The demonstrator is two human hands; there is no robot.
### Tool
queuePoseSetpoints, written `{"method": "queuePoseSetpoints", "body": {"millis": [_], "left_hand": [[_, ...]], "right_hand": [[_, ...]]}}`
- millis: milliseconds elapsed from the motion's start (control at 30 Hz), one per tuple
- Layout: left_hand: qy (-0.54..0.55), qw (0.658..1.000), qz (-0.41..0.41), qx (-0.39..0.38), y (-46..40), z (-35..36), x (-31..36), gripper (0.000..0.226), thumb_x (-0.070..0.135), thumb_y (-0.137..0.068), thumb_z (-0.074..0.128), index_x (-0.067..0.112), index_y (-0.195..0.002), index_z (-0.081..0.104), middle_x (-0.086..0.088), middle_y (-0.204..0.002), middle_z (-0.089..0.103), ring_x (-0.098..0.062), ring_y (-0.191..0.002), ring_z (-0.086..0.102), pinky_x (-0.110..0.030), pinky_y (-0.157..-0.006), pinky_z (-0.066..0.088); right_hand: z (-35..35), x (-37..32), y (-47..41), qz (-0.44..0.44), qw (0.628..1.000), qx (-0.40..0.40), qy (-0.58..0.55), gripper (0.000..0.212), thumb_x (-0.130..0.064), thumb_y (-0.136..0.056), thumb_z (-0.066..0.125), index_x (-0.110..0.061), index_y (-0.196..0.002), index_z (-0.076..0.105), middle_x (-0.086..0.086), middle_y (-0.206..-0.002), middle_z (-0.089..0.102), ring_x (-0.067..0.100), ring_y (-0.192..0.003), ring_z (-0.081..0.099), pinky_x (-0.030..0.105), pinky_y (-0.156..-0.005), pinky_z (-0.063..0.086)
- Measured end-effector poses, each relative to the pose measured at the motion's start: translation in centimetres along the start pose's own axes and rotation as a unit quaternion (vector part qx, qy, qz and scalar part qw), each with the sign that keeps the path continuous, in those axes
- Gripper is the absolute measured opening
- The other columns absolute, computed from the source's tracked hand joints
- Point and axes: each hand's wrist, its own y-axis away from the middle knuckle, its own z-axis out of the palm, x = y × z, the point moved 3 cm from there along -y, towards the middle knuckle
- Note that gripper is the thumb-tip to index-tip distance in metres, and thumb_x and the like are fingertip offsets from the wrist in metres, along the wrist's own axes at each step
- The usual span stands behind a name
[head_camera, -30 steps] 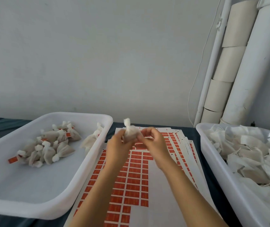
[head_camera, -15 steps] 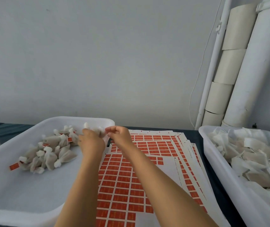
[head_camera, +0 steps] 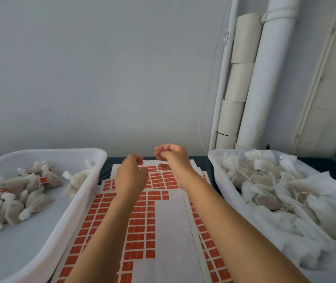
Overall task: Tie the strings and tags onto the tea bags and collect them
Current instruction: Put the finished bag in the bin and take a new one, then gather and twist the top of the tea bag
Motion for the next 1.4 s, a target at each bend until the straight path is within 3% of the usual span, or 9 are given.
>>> {"method": "queuePoseSetpoints", "body": {"millis": [167,267,367,600,767,967,1100,1300,1400], "left_hand": [[0.04,0.997,0.049,-0.052,0.9,4.9,2.7,0.027,0.013,-0.092,0.056,0.018,-0.119,0.055,-0.001,-0.119,0.061,-0.012,-0.089,0.055,-0.021,-0.07,0.049],[0.063,0.992,0.066,-0.092,0.7,7.1,4.2,0.026,0.011,-0.092,0.054,0.02,-0.117,0.057,0.0,-0.118,0.061,-0.011,-0.087,0.055,-0.017,-0.058,0.047],[0.087,0.985,0.073,-0.128,0.3,8.9,5.6,0.026,0.009,-0.092,0.055,0.022,-0.113,0.058,0.0,-0.117,0.061,-0.01,-0.08,0.057,-0.014,-0.05,0.043],[0.109,0.971,0.093,-0.192,0.2,12.9,7.9,0.031,0.006,-0.092,0.052,0.026,-0.115,0.058,0.0,-0.122,0.061,-0.007,-0.07,0.057,-0.018,-0.055,0.052],[0.129,0.963,0.095,-0.219,0.7,14.6,8.5,0.032,0.006,-0.093,0.05,0.026,-0.117,0.059,0.0,-0.122,0.061,-0.01,-0.08,0.06,-0.015,-0.054,0.048],[0.168,0.958,0.081,-0.218,0.3,14.3,7.9,0.032,0.006,-0.092,0.054,0.023,-0.119,0.056,-0.002,-0.124,0.06,-0.012,-0.094,0.058,-0.016,-0.06,0.048],[0.23,0.95,0.071,-0.198,0.0,12.5,7.5,0.033,0.012,-0.091,0.058,0.021,-0.122,0.051,-0.001,-0.125,0.058,-0.011,-0.093,0.056,-0.015,-0.054,0.044],[0.344,0.918,0.133,-0.144,0.5,7.9,6.3,0.065,0.035,-0.085,0.065,0.022,-0.139,0.031,0.009,-0.126,0.042,-0.012,-0.113,0.048,-0.022,-0.08,0.048],[0.397,0.895,0.123,-0.159,1.1,6.3,4.2,0.046,0.04,-0.09,0.051,0.021,-0.131,0.039,0.012,-0.114,0.053,-0.01,-0.096,0.059,-0.014,-0.061,0.052]], "right_hand": [[-6.6,0.7,-1.2,0.04,0.99,0.117,0.065,0.029,-0.005,-0.094,0.041,-0.017,-0.073,0.058,0.003,-0.082,0.064,0.016,-0.08,0.061,0.029,-0.072,0.053],[-10.5,0.8,-2.1,0.046,0.979,0.177,0.089,0.029,0.0,-0.089,0.042,-0.011,-0.07,0.061,0.008,-0.081,0.064,0.022,-0.083,0.061,0.037,-0.077,0.055],[-13.9,1.3,-2.9,0.055,0.963,0.222,0.141,0.021,-0.001,-0.085,0.046,0.005,-0.089,0.066,0.021,-0.093,0.066,0.028,-0.084,0.059,0.045,-0.083,0.053],[-17.9,4.9,-3.3,0.102,0.921,0.249,0.28,0.029,0.0,-0.09,0.04,0.001,-0.108,0.063,0.019,-0.113,0.061,0.034,-0.101,0.057,0.04,-0.089,0.049],[-18.6,7.2,-3.7,0.145,0.917,0.245,0.281,0.046,0.0,-0.087,0.048,-0.006,-0.132,0.042,0.016,-0.133,0.046,0.036,-0.119,0.045,0.042,-0.097,0.044],[-18.0,5.3,-3.5,0.034,0.903,0.326,0.278,0.02,0.0,-0.088,0.05,0.002,-0.088,0.07,0.017,-0.097,0.069,0.032,-0.091,0.061,0.032,-0.071,0.045],[-16.4,0.8,-3.6,-0.079,0.91,0.316,0.256,0.014,-0.007,-0.09,0.056,0.001,-0.089,0.068,0.011,-0.096,0.068,0.027,-0.09,0.061,0.026,-0.071,0.04],[-10.7,-2.6,-2.0,-0.126,0.967,0.184,0.12,0.009,-0.015,-0.091,0.057,-0.012,-0.095,0.064,-0.004,-0.085,0.061,0.008,-0.075,0.055,0.017,-0.068,0.044],[-7.2,-0.6,-0.9,-0.085,0.991,0.084,0.066,0.014,-0.019,-0.093,0.054,-0.01,-0.1,0.062,0.0,-0.084,0.063,0.01,-0.071,0.059,0.019,-0.063,0.05]]}}
